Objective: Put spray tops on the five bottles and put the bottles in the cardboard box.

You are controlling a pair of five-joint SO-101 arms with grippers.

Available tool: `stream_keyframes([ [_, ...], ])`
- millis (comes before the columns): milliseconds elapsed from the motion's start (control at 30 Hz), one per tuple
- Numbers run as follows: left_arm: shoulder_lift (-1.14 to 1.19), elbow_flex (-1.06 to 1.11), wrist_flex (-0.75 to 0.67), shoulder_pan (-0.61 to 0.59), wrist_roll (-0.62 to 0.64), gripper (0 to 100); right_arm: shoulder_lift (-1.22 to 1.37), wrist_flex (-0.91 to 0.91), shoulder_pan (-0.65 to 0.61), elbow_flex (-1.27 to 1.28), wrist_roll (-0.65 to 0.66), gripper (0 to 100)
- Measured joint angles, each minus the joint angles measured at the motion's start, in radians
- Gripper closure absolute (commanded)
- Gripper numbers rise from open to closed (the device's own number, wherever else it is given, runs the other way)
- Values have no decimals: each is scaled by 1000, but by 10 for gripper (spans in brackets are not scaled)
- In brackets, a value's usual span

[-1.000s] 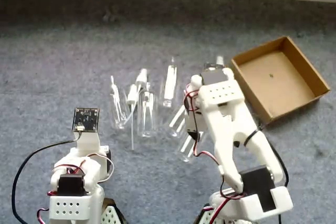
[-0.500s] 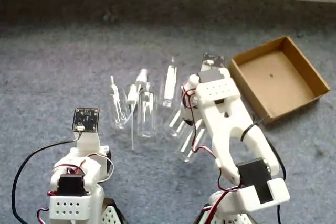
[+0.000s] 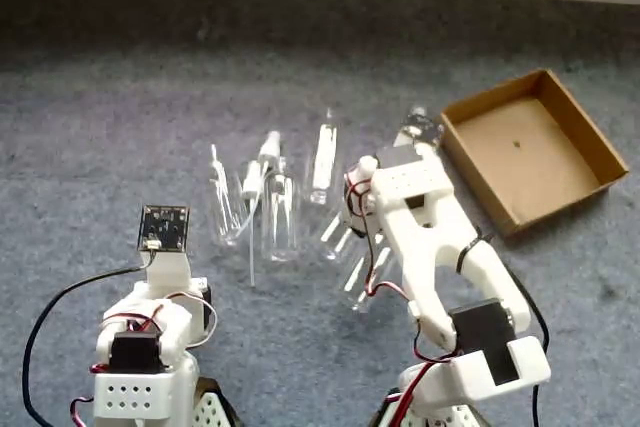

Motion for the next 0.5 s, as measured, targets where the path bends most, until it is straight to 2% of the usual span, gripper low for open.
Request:
stream_keyframes([
  [200,0,0,0,0,0,995,0,-112,0,97,-3,649],
  [500,0,0,0,0,0,995,0,-117,0,169,-3,649],
])
